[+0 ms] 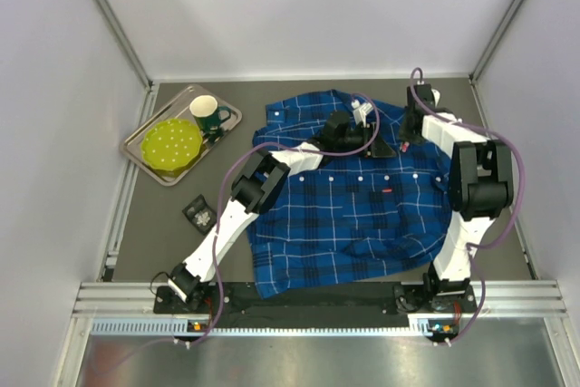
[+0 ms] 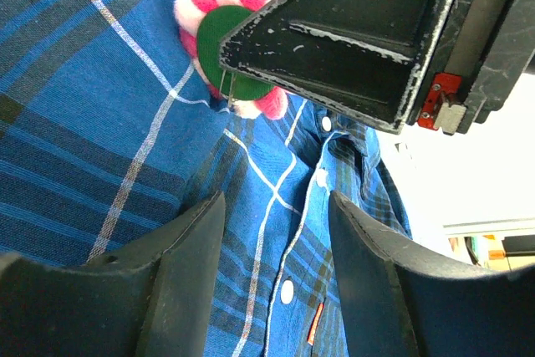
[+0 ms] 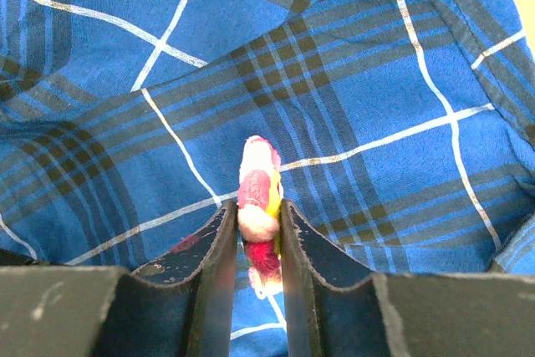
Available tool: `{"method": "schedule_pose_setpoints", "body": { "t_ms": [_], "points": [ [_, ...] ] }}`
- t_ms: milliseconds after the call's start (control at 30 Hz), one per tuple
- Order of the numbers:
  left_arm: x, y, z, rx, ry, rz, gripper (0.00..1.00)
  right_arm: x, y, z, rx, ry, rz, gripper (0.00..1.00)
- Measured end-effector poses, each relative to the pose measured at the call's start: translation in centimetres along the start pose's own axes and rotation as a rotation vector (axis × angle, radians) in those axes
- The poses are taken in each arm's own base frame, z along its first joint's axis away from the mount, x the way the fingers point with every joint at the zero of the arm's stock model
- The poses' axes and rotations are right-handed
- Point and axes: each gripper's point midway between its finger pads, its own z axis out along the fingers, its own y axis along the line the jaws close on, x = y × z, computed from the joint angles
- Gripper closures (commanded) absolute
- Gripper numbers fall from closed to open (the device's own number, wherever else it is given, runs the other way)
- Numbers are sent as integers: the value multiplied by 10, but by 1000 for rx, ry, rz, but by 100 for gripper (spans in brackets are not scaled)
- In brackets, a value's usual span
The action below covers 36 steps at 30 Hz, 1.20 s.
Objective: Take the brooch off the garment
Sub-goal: Place the brooch on the flattened clothing.
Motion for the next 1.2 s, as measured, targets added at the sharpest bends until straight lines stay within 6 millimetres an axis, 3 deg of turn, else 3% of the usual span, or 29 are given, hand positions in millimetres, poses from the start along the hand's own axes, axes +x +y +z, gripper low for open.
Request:
{"method": "schedule_pose_setpoints", "body": {
  "t_ms": [567,1200],
  "points": [
    [0,1,0,-5,4,7,43,-7,9,-2,-61,49,-166,81],
    [1,1,-1,-5,5,7,43,13,7,-3,-44,98,-243,81]
  ]
}}
